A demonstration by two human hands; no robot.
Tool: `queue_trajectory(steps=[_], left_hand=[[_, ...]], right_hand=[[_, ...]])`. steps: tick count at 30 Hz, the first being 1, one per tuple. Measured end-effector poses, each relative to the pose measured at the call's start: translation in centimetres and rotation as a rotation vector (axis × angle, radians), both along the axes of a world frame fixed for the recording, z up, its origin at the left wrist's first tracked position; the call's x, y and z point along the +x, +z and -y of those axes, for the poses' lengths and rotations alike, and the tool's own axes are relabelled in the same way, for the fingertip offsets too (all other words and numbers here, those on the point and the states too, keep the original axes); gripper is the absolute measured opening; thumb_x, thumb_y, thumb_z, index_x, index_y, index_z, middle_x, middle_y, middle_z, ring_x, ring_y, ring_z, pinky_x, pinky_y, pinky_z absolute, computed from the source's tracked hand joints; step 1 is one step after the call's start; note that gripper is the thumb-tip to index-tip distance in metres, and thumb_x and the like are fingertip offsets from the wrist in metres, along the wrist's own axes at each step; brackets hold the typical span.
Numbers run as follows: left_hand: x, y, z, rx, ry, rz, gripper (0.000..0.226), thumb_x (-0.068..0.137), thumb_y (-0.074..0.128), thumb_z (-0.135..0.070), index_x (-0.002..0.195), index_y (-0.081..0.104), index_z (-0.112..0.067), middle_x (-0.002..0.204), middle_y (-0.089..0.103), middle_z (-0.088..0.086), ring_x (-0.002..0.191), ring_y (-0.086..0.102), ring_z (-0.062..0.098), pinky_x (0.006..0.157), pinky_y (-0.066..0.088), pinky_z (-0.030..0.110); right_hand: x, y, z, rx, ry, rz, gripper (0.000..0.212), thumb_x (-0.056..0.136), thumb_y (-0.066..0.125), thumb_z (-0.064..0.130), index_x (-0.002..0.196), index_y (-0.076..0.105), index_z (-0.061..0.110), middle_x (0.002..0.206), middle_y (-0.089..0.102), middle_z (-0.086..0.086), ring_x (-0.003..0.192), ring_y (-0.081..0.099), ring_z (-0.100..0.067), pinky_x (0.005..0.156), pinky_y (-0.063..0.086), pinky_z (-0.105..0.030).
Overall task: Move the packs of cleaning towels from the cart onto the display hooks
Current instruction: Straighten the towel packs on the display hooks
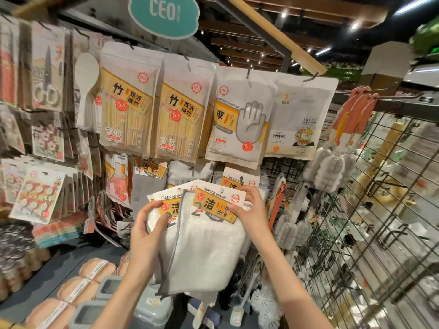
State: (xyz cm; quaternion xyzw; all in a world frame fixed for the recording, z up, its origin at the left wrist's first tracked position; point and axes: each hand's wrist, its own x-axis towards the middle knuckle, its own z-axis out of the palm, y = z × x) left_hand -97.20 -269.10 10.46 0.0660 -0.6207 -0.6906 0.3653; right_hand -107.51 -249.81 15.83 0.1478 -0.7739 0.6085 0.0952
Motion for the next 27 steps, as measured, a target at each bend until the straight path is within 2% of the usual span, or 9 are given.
queue_trajectory(steps=[2, 4, 8, 13, 15, 19, 21, 24, 27], left_hand=[[-0.3, 0.0, 0.0, 0.023, -0.003, -0.008, 0.026, 0.091, 0.059, -0.005, 0.113, 0.059, -0.018, 0.112, 0.064, -0.006, 0.094, 0.062, -0.002, 0.079, 0.048, 0.013], [-0.6, 0.0, 0.0, 0.037, -0.008, -0.013, 0.025, 0.091, 0.057, -0.002, 0.112, 0.059, -0.016, 0.111, 0.064, -0.005, 0.089, 0.064, -0.005, 0.073, 0.049, 0.008], [-1.3, 0.0, 0.1, 0.054, -0.012, -0.023, 0.025, 0.092, 0.057, -0.003, 0.111, 0.059, -0.019, 0.113, 0.064, -0.005, 0.091, 0.065, 0.000, 0.074, 0.051, 0.010], [-2.1, -0.2, 0.3, 0.059, -0.017, -0.022, 0.027, 0.092, 0.058, -0.006, 0.106, 0.061, -0.028, 0.109, 0.066, -0.010, 0.097, 0.065, 0.012, 0.074, 0.051, 0.012], [-2.3, -0.4, 0.6, 0.064, -0.014, -0.012, 0.027, 0.092, 0.058, -0.006, 0.106, 0.061, -0.028, 0.110, 0.066, -0.010, 0.100, 0.065, 0.014, 0.077, 0.052, 0.018], [-2.6, -0.6, 0.8, 0.060, 0.008, 0.017, 0.026, 0.092, 0.058, -0.006, 0.108, 0.061, -0.026, 0.112, 0.065, -0.011, 0.100, 0.065, 0.015, 0.077, 0.050, 0.024], [-2.8, -0.6, 0.8, 0.056, 0.023, 0.022, 0.025, 0.092, 0.057, -0.005, 0.111, 0.061, -0.022, 0.113, 0.064, -0.011, 0.098, 0.065, 0.007, 0.074, 0.051, 0.015], [-3.0, -0.5, 0.9, -0.002, 0.054, 0.024, 0.025, 0.092, 0.057, -0.002, 0.113, 0.061, -0.015, 0.113, 0.061, -0.012, 0.092, 0.057, -0.017, 0.071, 0.042, 0.000], [-3.2, -0.6, 1.1, -0.019, 0.063, 0.024, 0.026, 0.091, 0.057, 0.000, 0.114, 0.061, -0.012, 0.115, 0.059, -0.009, 0.091, 0.054, -0.022, 0.073, 0.040, -0.002]], right_hand=[[-0.7, 0.0, -0.5, -0.012, -0.028, -0.015, 0.044, 0.079, 0.070, -0.003, 0.106, 0.053, 0.027, 0.107, 0.056, 0.012, 0.098, 0.056, -0.008, 0.077, 0.053, -0.028], [-1.5, 0.1, -1.0, -0.028, -0.056, -0.039, 0.043, 0.079, 0.068, -0.004, 0.105, 0.053, 0.027, 0.112, 0.057, 0.005, 0.102, 0.055, -0.011, 0.076, 0.053, -0.029], [-3.6, 0.3, -1.8, -0.037, -0.133, -0.035, 0.041, 0.081, 0.066, -0.004, 0.106, 0.053, 0.025, 0.107, 0.057, -0.001, 0.097, 0.057, -0.013, 0.075, 0.055, -0.036], [-5.7, -0.3, -2.2, -0.016, -0.215, -0.065, 0.041, 0.082, 0.065, -0.004, 0.102, 0.052, 0.029, 0.100, 0.057, 0.006, 0.079, 0.056, 0.004, 0.058, 0.048, -0.016], [-6.2, -0.8, -2.3, -0.009, -0.244, -0.073, 0.043, 0.082, 0.065, -0.005, 0.095, 0.051, 0.033, 0.094, 0.058, 0.011, 0.076, 0.057, 0.011, 0.053, 0.047, -0.010], [-7.1, -1.6, -2.2, 0.031, -0.298, -0.060, 0.042, 0.084, 0.063, -0.003, 0.099, 0.051, 0.035, 0.090, 0.057, 0.018, 0.074, 0.056, 0.008, 0.061, 0.053, -0.024], [-7.4, -1.8, -1.9, 0.064, -0.306, -0.084, 0.041, 0.084, 0.062, -0.003, 0.104, 0.052, 0.031, 0.095, 0.057, 0.019, 0.077, 0.054, 0.008, 0.058, 0.048, -0.020], [-7.5, -2.0, -1.4, 0.140, -0.331, -0.128, 0.040, 0.084, 0.062, -0.001, 0.100, 0.049, 0.033, 0.097, 0.056, 0.019, 0.077, 0.052, 0.001, 0.054, 0.039, -0.016], [-7.9, -2.4, -1.0, 0.161, -0.349, -0.152, 0.035, 0.084, 0.060, -0.003, 0.092, 0.050, 0.030, 0.093, 0.055, 0.021, 0.080, 0.050, -0.005, 0.053, 0.034, -0.016]])
